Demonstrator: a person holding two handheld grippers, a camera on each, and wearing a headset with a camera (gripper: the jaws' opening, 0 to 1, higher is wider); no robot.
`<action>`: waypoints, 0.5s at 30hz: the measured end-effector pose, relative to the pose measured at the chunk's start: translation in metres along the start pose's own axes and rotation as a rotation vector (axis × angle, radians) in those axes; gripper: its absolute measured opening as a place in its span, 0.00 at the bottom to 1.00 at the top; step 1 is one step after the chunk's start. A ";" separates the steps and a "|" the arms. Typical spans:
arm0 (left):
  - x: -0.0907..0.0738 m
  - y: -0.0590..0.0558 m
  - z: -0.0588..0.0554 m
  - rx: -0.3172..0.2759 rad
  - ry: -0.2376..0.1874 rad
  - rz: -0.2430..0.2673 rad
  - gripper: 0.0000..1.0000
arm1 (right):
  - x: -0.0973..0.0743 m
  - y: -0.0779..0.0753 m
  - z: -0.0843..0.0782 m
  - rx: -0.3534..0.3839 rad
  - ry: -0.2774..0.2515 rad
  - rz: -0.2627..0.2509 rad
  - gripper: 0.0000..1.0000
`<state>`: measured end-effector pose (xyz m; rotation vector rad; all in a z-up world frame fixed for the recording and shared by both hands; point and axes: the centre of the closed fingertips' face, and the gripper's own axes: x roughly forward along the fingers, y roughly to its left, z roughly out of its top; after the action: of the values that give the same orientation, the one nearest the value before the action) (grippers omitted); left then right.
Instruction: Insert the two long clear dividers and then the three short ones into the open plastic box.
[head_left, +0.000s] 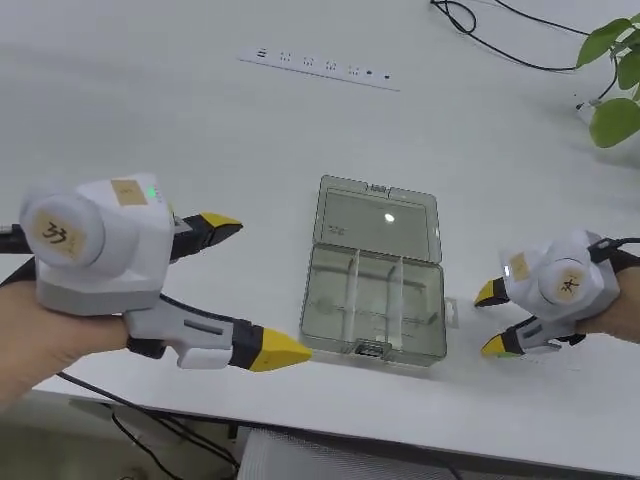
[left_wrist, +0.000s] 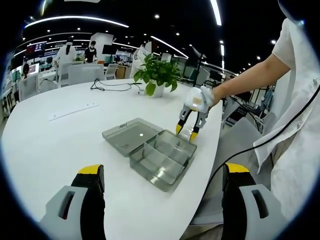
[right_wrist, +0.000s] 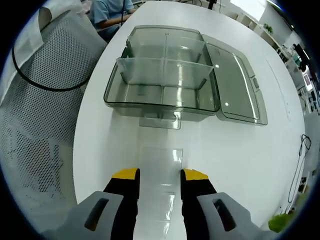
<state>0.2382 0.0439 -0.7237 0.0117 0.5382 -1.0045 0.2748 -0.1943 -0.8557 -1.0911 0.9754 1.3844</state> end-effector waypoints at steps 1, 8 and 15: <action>0.000 0.000 0.000 0.001 0.000 0.000 1.00 | 0.000 0.000 0.000 0.000 0.001 0.000 0.33; -0.001 -0.001 0.000 0.006 -0.001 0.000 1.00 | 0.000 -0.001 0.000 -0.001 0.004 -0.002 0.33; -0.003 -0.001 0.003 0.015 -0.002 0.003 1.00 | -0.002 0.002 -0.001 -0.008 0.009 -0.021 0.33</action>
<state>0.2371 0.0447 -0.7196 0.0245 0.5285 -1.0051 0.2731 -0.1958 -0.8536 -1.1111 0.9631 1.3684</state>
